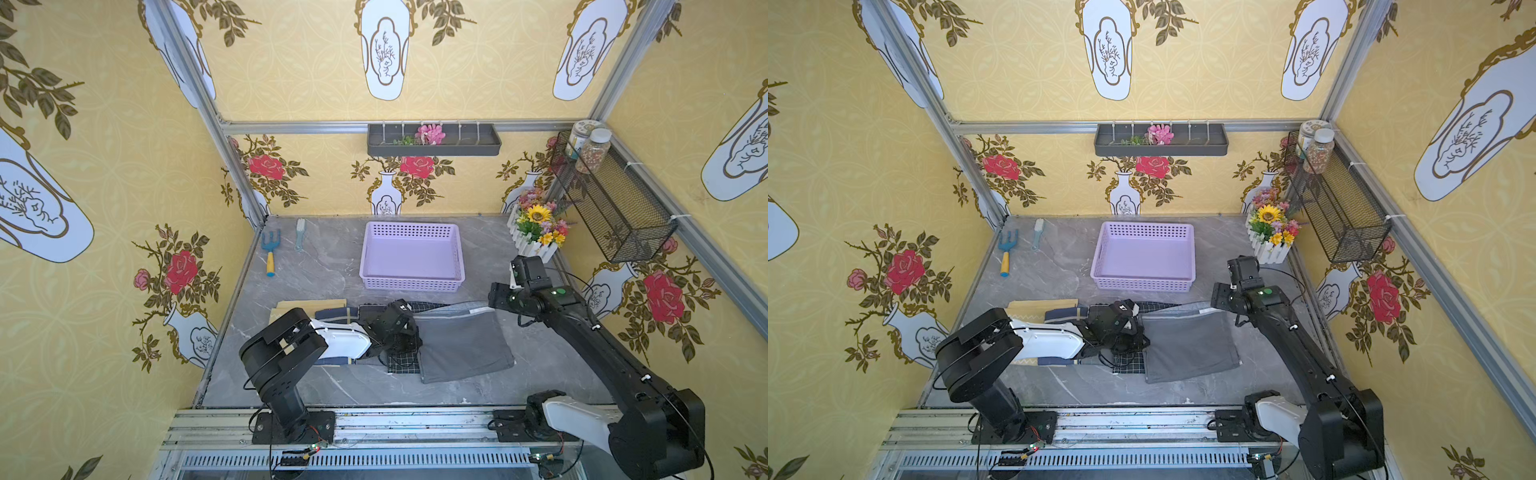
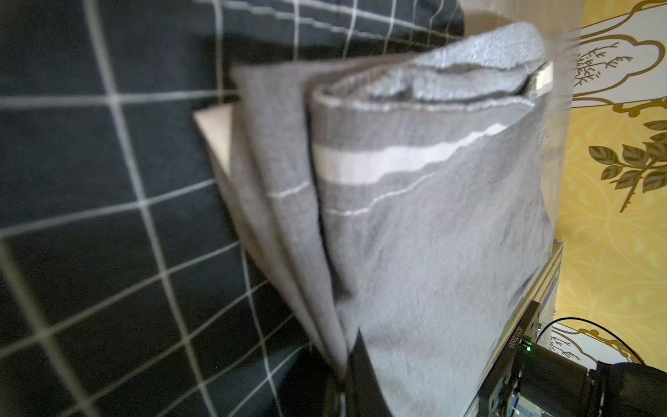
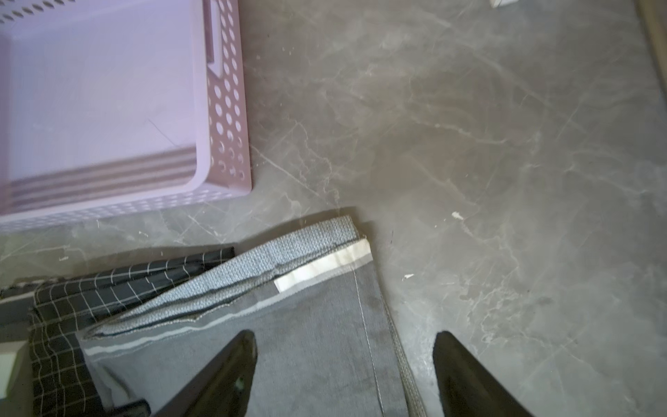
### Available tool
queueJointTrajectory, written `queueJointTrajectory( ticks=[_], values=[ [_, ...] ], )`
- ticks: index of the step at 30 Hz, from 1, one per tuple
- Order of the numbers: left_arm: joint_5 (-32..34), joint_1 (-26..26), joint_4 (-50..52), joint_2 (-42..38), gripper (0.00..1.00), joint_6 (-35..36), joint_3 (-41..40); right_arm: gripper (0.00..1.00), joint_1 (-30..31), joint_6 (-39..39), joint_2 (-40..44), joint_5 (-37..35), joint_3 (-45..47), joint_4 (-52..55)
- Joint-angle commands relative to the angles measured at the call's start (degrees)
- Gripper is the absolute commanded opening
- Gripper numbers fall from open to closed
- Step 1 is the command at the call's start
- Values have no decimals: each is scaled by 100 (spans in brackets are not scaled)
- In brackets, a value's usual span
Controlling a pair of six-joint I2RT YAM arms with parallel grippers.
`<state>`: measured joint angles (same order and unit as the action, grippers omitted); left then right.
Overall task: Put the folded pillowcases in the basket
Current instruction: Move the pillowcase to the center of the board, then pick up the pillowcase from the pillowcase.
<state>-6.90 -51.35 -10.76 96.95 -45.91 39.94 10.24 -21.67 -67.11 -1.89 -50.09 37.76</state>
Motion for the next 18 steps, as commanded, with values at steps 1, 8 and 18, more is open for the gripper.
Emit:
queueJointTrajectory(
  ticks=[1,8,18],
  values=[
    [9,127,286,-75,0,159,-118,81,-19,-119,-182,382,64,230],
    [-9,305,365,-254,0,277,-214,80,-306,-38,-649,1224,305,130],
    [-171,345,405,-266,0,381,-124,76,-452,-31,-1364,1710,458,-110]
  ],
)
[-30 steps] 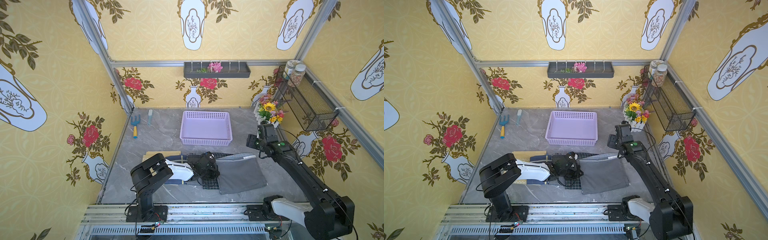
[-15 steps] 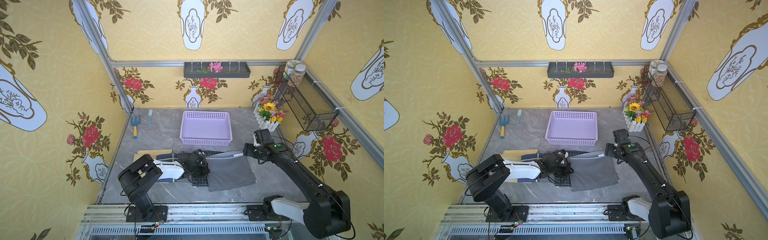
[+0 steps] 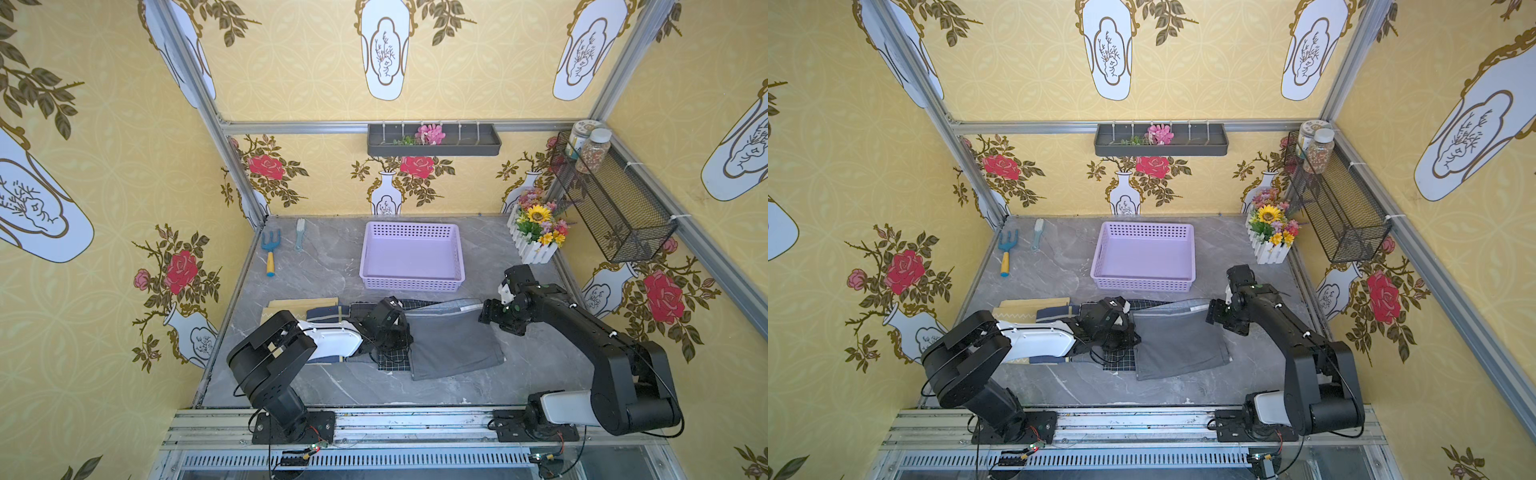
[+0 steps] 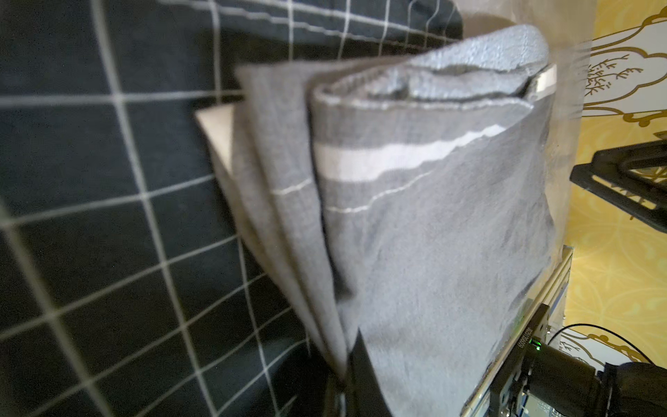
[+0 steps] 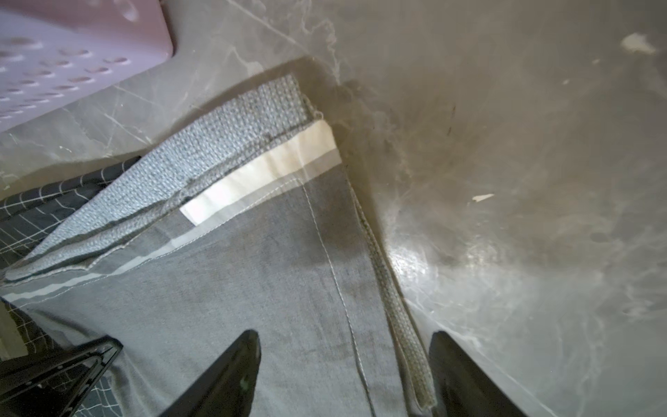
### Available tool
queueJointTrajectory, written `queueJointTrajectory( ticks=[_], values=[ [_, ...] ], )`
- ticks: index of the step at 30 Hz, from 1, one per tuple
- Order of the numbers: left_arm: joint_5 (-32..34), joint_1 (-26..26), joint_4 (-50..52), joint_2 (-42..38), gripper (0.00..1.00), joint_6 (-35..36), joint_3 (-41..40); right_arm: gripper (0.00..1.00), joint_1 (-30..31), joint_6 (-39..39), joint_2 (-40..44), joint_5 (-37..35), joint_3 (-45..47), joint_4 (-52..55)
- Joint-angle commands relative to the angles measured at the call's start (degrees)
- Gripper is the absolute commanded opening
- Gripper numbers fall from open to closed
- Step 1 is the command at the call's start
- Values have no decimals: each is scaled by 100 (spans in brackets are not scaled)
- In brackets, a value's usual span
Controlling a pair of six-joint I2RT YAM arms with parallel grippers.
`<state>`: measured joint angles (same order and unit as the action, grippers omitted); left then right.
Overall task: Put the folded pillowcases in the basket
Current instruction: Pick up the pillowcase from the pillowcase.
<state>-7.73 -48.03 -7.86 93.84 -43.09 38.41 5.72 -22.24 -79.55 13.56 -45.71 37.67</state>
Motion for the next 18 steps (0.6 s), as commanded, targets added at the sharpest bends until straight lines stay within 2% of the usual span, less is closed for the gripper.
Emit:
queueJointTrajectory(
  ticks=[1,18],
  values=[
    [-105,13,118,55,0,104,31,76,-6,9,-147,156,51,-135],
    [-182,13,106,160,0,117,70,71,-41,-155,-600,175,166,-348]
  ],
)
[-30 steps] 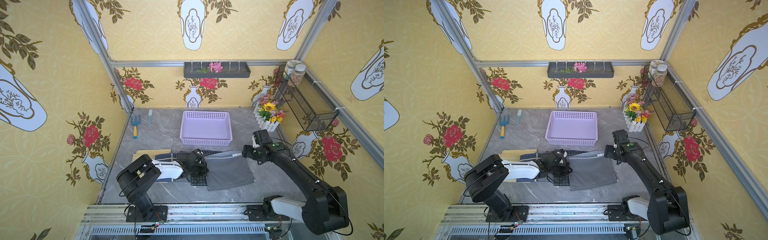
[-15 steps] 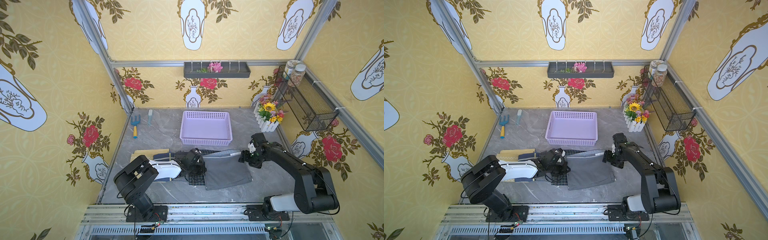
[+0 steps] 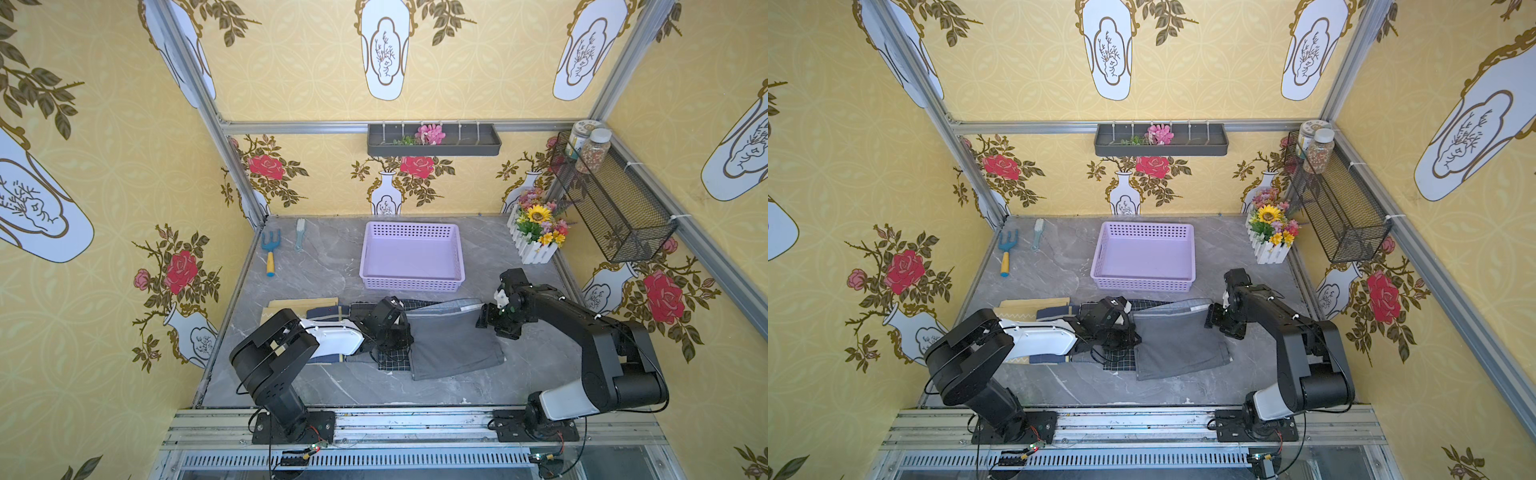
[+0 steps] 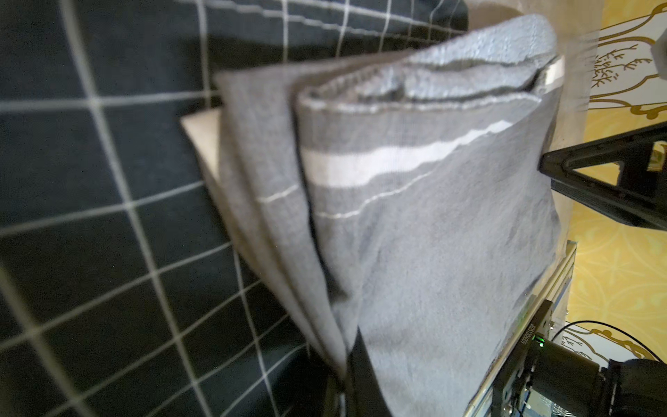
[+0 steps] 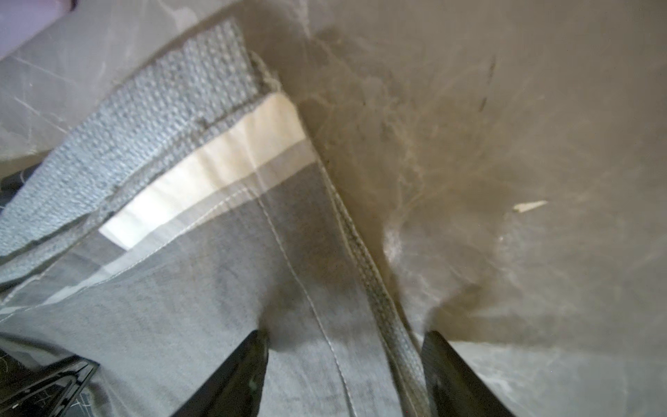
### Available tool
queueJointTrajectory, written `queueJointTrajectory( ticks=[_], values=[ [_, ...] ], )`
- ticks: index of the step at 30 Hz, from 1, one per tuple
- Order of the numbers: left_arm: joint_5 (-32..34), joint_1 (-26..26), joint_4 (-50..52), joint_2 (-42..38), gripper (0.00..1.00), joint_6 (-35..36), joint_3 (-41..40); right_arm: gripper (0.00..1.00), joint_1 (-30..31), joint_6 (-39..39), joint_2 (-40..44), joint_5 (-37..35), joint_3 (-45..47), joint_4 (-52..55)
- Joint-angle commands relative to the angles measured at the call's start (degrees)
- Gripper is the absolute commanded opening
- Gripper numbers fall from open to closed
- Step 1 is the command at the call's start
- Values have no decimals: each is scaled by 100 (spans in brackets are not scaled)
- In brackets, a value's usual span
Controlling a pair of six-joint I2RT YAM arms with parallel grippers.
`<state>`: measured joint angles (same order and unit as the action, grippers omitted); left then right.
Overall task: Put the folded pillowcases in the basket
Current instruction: Pick up the pillowcase from the pillowcase.
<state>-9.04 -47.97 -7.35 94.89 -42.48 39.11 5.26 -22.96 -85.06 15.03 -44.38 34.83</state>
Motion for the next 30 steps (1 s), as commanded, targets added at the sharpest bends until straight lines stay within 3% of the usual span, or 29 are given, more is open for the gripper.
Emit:
queueJointTrajectory(
  ticks=[1,7,13,30],
  values=[
    [-46,6,53,55,0,56,3,71,4,-95,-78,43,41,-72],
    [-43,6,50,56,0,38,2,64,4,-127,-244,184,104,-204],
    [-44,6,52,49,0,25,9,45,4,-122,-310,308,133,-240],
    [-37,6,86,56,0,-4,96,9,3,-98,-313,466,178,-273]
  ],
)
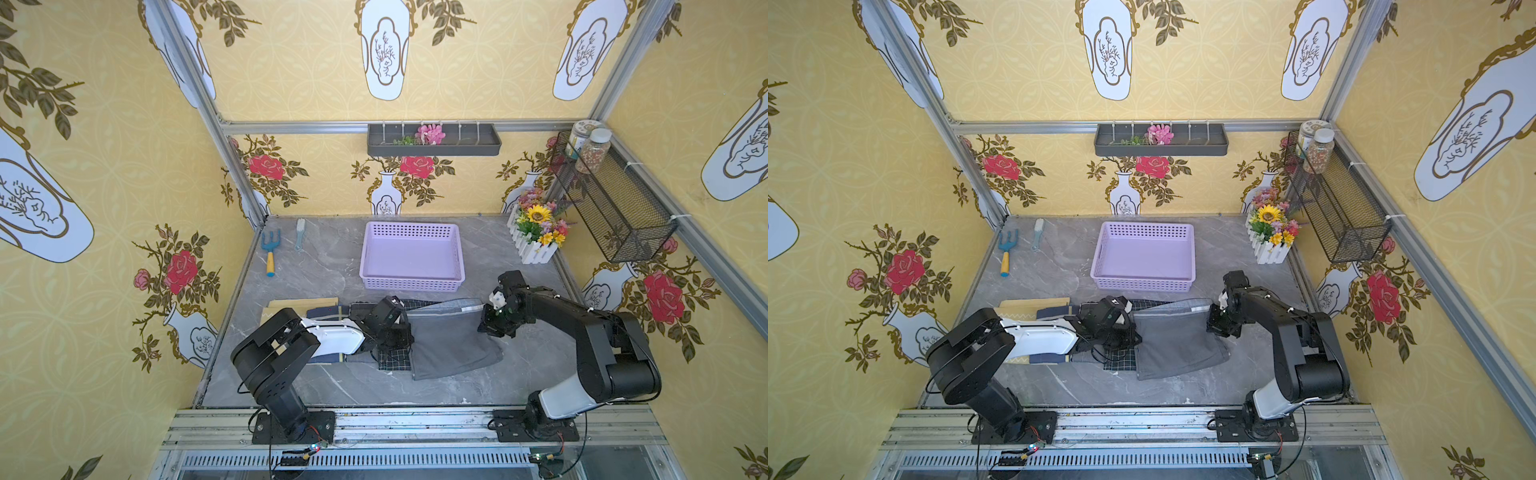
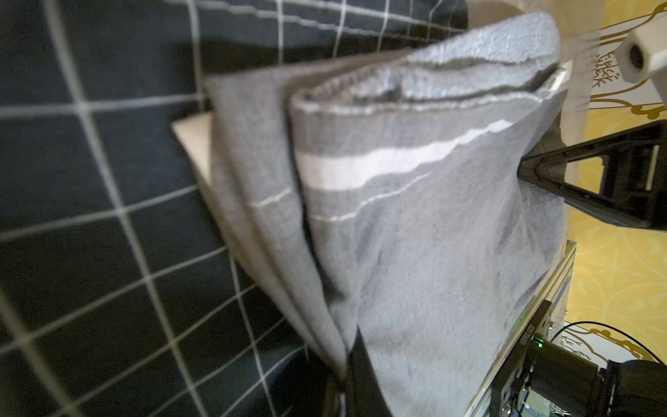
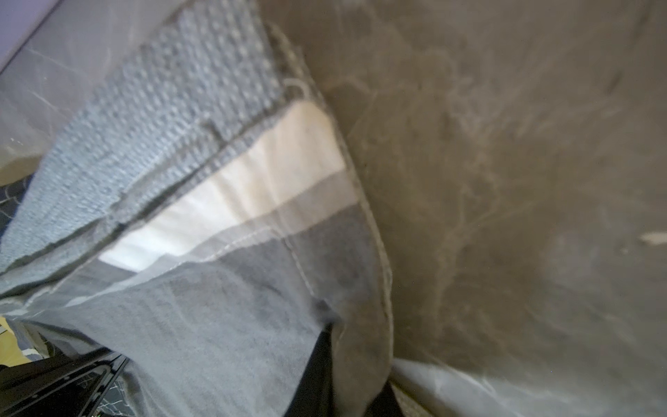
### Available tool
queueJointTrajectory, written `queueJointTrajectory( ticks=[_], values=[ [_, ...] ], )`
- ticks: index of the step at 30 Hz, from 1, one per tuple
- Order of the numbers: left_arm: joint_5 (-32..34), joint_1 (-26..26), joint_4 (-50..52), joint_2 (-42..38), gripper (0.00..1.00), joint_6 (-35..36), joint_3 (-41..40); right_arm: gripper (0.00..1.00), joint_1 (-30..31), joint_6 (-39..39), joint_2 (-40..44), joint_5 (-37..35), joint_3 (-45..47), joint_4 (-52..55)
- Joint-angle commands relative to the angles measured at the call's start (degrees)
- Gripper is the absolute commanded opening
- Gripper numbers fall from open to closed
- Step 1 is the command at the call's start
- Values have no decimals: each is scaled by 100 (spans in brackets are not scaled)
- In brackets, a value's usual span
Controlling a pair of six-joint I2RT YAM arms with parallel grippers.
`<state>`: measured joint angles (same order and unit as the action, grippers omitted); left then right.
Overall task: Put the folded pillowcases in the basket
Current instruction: Pick up the pillowcase from the pillowcase, then place the pillowcase in the basket.
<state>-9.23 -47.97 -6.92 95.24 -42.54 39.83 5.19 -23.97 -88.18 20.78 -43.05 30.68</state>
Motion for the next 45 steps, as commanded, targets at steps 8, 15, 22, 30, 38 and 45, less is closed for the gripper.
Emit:
queueJointTrajectory(
  ticks=[8,15,22,30,38,45],
  values=[
    [53,6,58,-121,0,-40,6,0,12,10,318,-179,31,274],
    [106,6,260,-376,0,-26,92,0,13,-4,938,-335,-94,593],
    [213,6,578,-761,0,18,269,0,12,6,1525,-425,-355,1042],
    [387,9,941,-1071,0,71,480,0,8,41,2073,-505,-572,1300],
    [572,186,1308,-1322,0,486,875,0,22,-10,2649,-450,-764,1088],
    [512,604,1520,-1361,0,883,1396,0,215,-141,2621,-308,-1129,661]
  ],
)
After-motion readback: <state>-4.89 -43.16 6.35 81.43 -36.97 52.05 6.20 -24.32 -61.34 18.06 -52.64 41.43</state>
